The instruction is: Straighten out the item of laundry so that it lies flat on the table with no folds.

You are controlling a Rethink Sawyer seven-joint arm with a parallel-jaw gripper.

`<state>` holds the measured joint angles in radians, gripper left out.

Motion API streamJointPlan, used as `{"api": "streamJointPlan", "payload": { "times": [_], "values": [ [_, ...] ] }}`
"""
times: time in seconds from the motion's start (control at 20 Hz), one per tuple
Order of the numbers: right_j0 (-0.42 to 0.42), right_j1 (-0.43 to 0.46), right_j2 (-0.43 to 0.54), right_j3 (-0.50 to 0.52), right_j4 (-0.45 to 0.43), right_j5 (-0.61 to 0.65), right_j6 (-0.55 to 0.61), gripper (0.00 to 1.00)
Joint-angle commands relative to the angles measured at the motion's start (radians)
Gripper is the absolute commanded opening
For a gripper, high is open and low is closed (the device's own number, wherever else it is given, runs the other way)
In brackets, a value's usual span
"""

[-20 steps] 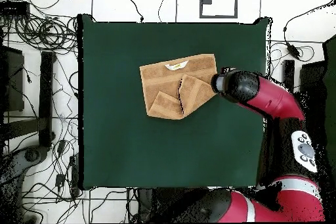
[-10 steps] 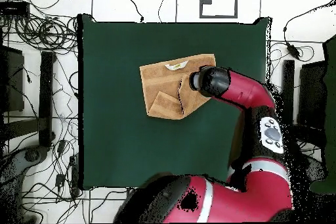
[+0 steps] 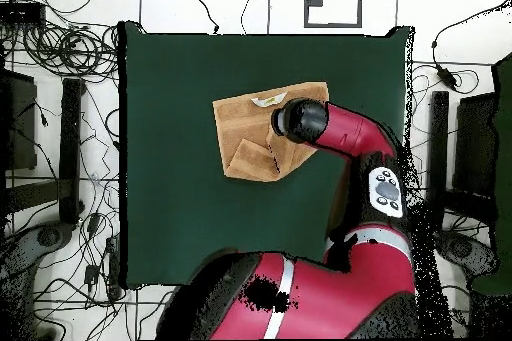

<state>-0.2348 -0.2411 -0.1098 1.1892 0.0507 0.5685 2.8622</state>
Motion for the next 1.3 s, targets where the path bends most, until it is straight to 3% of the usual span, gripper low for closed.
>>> {"api": "streamJointPlan", "payload": {
  "times": [0.05,0.25,0.7,0.75,1.3],
  "values": [
    [-0.035,0.068,0.045,0.04,0.031,0.044,0.056,1.0],
    [-0.071,0.099,0.04,-0.002,0.016,0.097,-0.01,1.0],
    [-0.1,0.131,0.035,-0.014,-0.021,0.085,-0.049,1.0],
    [-0.102,0.13,0.037,-0.014,-0.024,0.087,-0.05,0.0],
    [-0.129,0.116,0.079,0.025,-0.033,0.032,-0.077,0.0]
  ]
}}
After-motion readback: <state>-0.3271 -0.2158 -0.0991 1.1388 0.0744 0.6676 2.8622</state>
